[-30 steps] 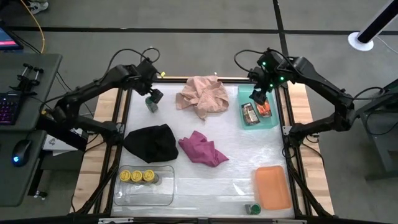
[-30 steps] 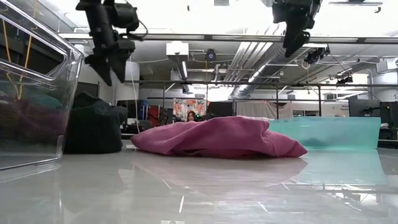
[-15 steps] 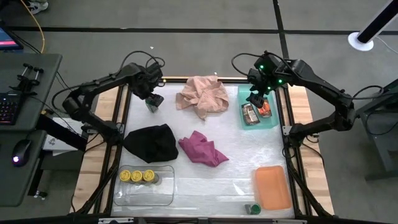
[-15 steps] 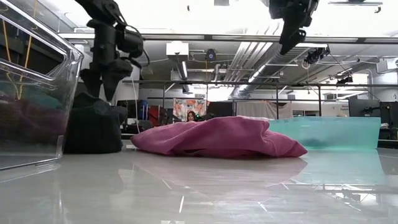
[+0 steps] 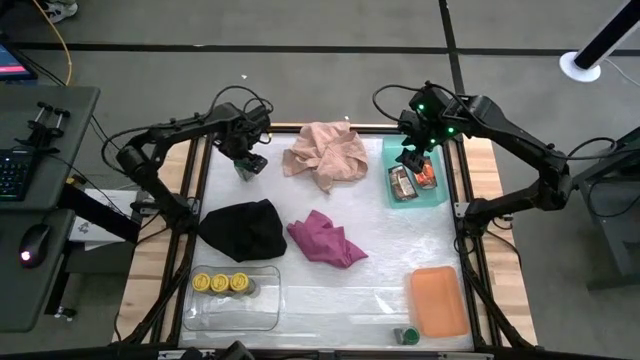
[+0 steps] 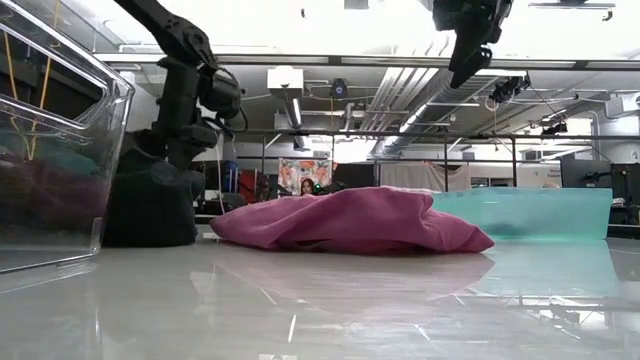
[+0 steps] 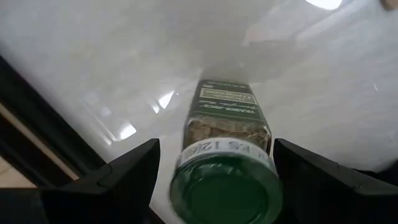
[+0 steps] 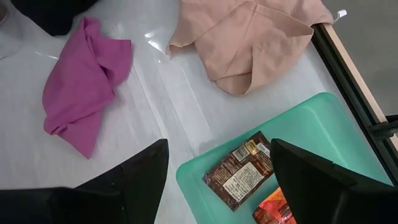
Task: Sort spices by type
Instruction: Put the top green seasoning bottle into the orange bin
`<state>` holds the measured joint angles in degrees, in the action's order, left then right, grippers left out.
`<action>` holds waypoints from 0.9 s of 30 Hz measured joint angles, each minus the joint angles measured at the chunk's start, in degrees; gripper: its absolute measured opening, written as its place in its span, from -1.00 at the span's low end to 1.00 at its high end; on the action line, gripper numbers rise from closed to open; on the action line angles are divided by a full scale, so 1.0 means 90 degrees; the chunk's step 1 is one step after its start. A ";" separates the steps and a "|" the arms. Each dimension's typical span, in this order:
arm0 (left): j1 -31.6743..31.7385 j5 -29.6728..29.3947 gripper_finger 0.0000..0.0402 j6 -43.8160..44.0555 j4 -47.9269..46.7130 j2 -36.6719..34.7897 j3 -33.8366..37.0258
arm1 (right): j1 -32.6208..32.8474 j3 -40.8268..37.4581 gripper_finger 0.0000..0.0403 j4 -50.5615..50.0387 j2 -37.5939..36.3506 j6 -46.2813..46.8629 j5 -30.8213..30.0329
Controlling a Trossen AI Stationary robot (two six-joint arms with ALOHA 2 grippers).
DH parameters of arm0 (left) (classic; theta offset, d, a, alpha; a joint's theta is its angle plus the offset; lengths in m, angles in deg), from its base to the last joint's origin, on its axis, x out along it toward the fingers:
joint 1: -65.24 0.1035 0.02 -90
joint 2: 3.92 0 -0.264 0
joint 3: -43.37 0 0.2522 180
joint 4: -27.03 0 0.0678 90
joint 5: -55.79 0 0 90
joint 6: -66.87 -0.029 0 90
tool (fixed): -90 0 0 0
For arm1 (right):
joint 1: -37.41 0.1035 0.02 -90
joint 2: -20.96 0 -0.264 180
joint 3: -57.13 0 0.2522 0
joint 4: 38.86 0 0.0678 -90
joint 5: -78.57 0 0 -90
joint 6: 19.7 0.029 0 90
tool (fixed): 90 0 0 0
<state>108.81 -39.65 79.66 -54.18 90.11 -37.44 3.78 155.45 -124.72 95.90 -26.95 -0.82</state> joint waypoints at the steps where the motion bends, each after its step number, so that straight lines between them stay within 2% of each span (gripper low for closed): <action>1: 0.0000 0.0039 0.48 -0.0018 -0.0007 0.0067 0.0000 | 0.0000 0.0000 0.37 -0.0002 0.0000 0.0026 0.0002; 4: -0.0012 0.0049 0.45 -0.0056 -0.0039 0.0216 0.0000 | 0.0000 0.0000 0.37 -0.0007 0.0000 0.0131 0.0001; 7: -0.0026 0.0059 0.33 -0.0055 -0.0038 0.0298 0.0000 | 0.0000 0.0000 0.37 -0.0044 -0.0024 0.0119 0.0001; 13: -0.0073 0.0076 -0.19 -0.0297 0.0087 0.0252 0.0000 | 0.0001 0.0000 0.37 -0.0210 -0.0247 0.0314 0.0003; 19: -0.0311 0.0458 -0.19 -0.0499 0.1013 -0.0101 -0.0205 | 0.0112 0.0000 0.37 -0.0584 -0.0832 0.0925 0.0002; 27: -0.1344 0.0773 -0.19 -0.0616 0.1729 -0.0266 -0.1769 | 0.0953 0.0000 0.37 -0.1446 -0.1539 0.2765 -0.0003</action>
<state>96.71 -32.69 74.12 -38.61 87.72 -53.37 12.36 155.45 -137.73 82.04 -2.06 -0.85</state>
